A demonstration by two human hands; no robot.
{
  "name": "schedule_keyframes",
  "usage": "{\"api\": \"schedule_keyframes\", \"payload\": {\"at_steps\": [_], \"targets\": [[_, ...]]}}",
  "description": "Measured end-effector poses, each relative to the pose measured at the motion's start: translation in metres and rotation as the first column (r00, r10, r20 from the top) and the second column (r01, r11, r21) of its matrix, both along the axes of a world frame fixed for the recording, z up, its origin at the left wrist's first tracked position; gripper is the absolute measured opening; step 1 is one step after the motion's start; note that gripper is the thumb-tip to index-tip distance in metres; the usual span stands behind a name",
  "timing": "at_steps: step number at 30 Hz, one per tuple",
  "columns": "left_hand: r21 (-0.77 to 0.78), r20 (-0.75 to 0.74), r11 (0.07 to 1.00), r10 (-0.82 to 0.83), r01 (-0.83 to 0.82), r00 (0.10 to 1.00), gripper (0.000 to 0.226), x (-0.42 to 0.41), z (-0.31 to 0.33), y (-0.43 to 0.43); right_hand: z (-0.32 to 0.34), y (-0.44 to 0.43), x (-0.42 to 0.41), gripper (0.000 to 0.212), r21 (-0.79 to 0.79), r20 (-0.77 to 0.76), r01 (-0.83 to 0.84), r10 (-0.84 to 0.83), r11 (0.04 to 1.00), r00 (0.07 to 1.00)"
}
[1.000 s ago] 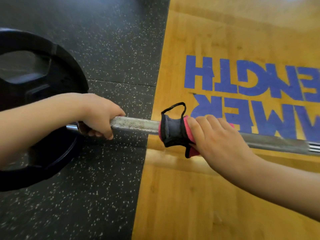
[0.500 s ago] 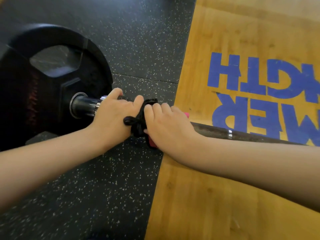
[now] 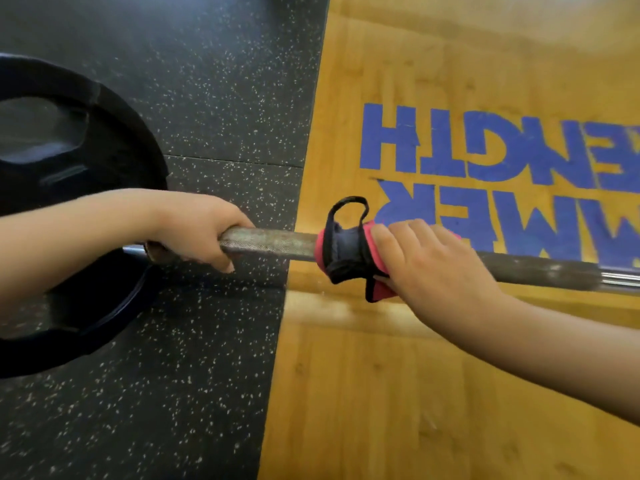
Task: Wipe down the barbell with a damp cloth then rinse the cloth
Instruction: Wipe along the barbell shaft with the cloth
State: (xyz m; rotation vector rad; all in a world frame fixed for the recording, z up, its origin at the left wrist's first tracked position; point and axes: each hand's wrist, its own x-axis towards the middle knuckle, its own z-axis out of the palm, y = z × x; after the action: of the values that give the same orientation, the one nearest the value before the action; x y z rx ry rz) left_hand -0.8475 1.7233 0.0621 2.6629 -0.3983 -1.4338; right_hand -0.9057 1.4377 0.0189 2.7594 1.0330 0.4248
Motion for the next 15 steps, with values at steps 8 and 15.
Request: {"api": "schedule_keyframes", "payload": {"at_steps": [8, 15], "targets": [[0.124, 0.569, 0.980, -0.200, 0.157, 0.798, 0.019, -0.033, -0.013, 0.009, -0.005, 0.011, -0.009, 0.038, -0.028, -0.044, 0.101, -0.102, 0.995, 0.994], [-0.054, 0.851, 0.982, -0.048, 0.180, 0.523, 0.026, -0.058, -0.029, 0.011, -0.006, 0.123, 0.002, 0.033, 0.137, 0.005, -0.014, 0.013, 0.990, 1.000]]}}
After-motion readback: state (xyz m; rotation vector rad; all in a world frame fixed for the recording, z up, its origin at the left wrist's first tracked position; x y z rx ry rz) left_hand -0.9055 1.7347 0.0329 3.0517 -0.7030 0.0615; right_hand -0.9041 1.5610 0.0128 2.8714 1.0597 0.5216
